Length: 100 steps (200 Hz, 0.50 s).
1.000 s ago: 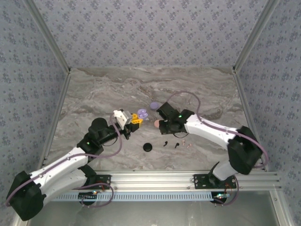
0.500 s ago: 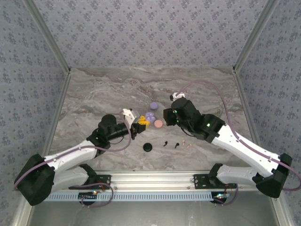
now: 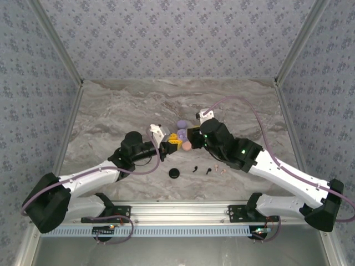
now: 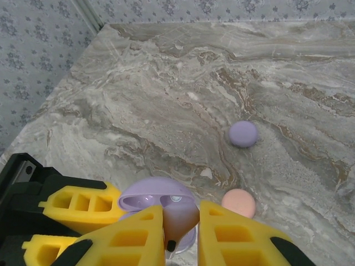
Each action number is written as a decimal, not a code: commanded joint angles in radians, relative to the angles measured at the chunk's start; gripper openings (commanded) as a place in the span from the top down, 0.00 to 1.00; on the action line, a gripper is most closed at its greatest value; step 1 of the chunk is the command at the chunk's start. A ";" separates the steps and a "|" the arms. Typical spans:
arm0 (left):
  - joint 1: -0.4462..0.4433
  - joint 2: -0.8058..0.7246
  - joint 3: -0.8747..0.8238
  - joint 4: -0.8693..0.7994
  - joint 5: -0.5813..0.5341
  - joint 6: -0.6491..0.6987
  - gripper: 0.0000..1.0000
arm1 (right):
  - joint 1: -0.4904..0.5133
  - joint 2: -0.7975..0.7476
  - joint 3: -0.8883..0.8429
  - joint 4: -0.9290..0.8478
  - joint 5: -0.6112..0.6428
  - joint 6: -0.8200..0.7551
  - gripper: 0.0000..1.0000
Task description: Insert wireless bluetooth earbuds into charging case
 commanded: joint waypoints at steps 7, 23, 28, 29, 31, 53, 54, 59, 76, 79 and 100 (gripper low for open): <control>-0.008 0.008 0.044 0.047 0.021 -0.009 1.00 | 0.004 0.024 -0.012 0.043 0.009 0.007 0.81; -0.008 0.008 0.045 0.046 0.021 -0.008 1.00 | 0.004 0.032 -0.017 0.053 -0.004 0.012 0.81; -0.009 0.008 0.045 0.045 0.021 -0.009 1.00 | 0.004 0.036 -0.018 0.055 -0.007 0.013 0.81; -0.008 0.008 0.045 0.047 0.021 -0.009 1.00 | 0.003 0.037 -0.018 0.055 -0.008 0.014 0.81; -0.008 0.008 0.045 0.047 0.021 -0.010 1.00 | 0.004 0.037 -0.018 0.055 -0.009 0.013 0.81; -0.009 0.007 0.045 0.046 0.021 -0.010 1.00 | 0.004 0.048 -0.027 0.059 -0.020 0.025 0.81; -0.009 0.007 0.045 0.046 0.021 -0.010 1.00 | 0.005 0.048 -0.027 0.060 -0.020 0.025 0.81; -0.009 0.008 0.045 0.047 0.021 -0.010 1.00 | 0.004 0.050 -0.028 0.060 -0.022 0.028 0.81; -0.009 0.009 0.045 0.047 0.020 -0.010 1.00 | 0.002 0.053 -0.036 0.067 -0.031 0.035 0.81; -0.009 0.009 0.045 0.048 0.019 -0.011 1.00 | 0.004 0.053 -0.036 0.066 -0.032 0.036 0.81; -0.010 0.009 0.047 0.047 0.019 -0.010 1.00 | 0.003 0.056 -0.039 0.065 -0.043 0.041 0.81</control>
